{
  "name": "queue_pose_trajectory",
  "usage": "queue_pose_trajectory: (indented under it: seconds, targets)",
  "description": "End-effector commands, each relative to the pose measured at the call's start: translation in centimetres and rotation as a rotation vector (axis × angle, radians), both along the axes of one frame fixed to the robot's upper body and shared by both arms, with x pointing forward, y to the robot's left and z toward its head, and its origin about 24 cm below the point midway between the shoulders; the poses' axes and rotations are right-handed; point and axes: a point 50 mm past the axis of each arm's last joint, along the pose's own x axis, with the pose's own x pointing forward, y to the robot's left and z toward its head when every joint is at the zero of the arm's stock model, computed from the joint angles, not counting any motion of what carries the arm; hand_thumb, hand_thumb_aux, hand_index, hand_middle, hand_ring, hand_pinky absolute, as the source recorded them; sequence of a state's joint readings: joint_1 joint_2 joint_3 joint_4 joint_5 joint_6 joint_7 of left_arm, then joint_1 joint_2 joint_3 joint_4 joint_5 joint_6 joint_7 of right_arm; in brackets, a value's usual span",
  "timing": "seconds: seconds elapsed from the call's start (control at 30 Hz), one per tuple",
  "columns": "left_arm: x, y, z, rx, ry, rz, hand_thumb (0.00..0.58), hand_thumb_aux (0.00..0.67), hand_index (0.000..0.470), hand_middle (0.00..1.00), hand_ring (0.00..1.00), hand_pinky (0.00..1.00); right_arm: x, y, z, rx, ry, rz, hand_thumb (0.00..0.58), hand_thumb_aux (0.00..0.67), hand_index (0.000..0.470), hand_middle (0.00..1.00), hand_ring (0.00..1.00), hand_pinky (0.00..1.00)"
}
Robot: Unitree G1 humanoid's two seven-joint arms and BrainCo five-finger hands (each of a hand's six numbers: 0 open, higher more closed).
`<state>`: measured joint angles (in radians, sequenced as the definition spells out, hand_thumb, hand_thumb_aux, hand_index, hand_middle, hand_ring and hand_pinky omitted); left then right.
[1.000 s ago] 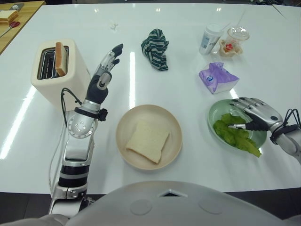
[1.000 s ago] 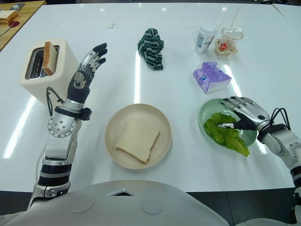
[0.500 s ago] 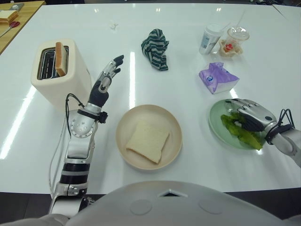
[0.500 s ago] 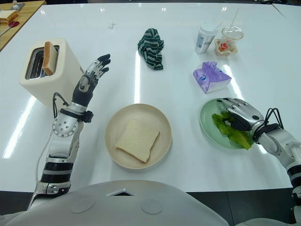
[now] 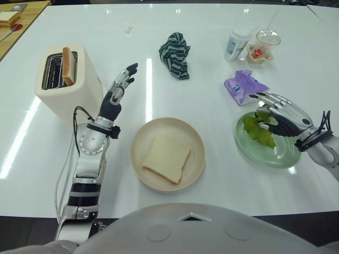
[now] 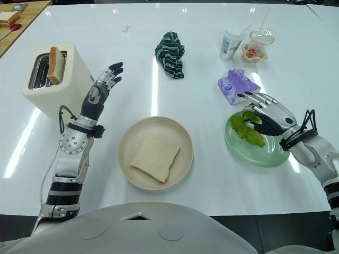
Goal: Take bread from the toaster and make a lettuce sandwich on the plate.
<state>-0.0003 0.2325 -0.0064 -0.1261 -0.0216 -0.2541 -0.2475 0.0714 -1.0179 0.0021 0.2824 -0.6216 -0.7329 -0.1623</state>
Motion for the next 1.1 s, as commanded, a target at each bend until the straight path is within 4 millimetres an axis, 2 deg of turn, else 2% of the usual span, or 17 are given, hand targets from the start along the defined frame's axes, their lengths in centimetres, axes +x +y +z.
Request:
queue_pose_trajectory:
  seconds: [0.03,0.13,0.33,0.47,0.63,0.83,1.1]
  targets:
    - [0.2,0.0,0.1,-0.009,-0.008,0.002,0.000,0.000,0.000,0.00,0.00,0.00,0.5,2.8,0.8,0.063,-0.009,0.114,0.580,0.670,0.470,0.00,0.00,0.00]
    - [0.2,0.0,0.2,-0.018,-0.015,0.009,0.000,0.000,0.000,0.00,0.00,0.00,1.0,5.2,0.9,0.083,0.002,0.212,0.580,0.670,0.470,0.00,0.00,0.00]
    - [0.3,-0.3,0.4,-0.029,-0.023,0.003,0.000,0.000,0.000,0.00,0.00,0.00,1.9,11.9,0.1,0.134,0.043,0.472,0.580,0.670,0.470,0.00,0.00,0.00]
    - [0.4,-0.4,0.5,-0.034,-0.026,0.000,0.000,0.000,0.000,0.00,0.00,0.00,1.9,15.9,-0.5,0.163,0.070,0.622,0.580,0.670,0.470,0.00,0.00,0.00]
    - [0.6,-0.5,0.8,-0.036,-0.032,-0.004,0.000,0.000,0.000,0.00,0.00,0.00,1.2,19.7,-1.2,0.179,0.113,0.765,0.580,0.670,0.470,0.00,0.00,0.00]
    - [0.7,-0.4,0.7,-0.040,-0.030,0.004,0.000,0.000,0.000,0.00,0.00,0.00,-0.2,22.1,-3.3,0.154,0.234,0.871,0.580,0.670,0.470,0.00,0.00,0.00]
    - [0.8,-0.3,0.8,-0.040,-0.028,0.010,0.000,0.000,0.000,0.00,0.00,0.00,-0.8,23.1,-4.1,0.142,0.282,0.909,0.580,0.670,0.470,0.00,0.00,0.00]
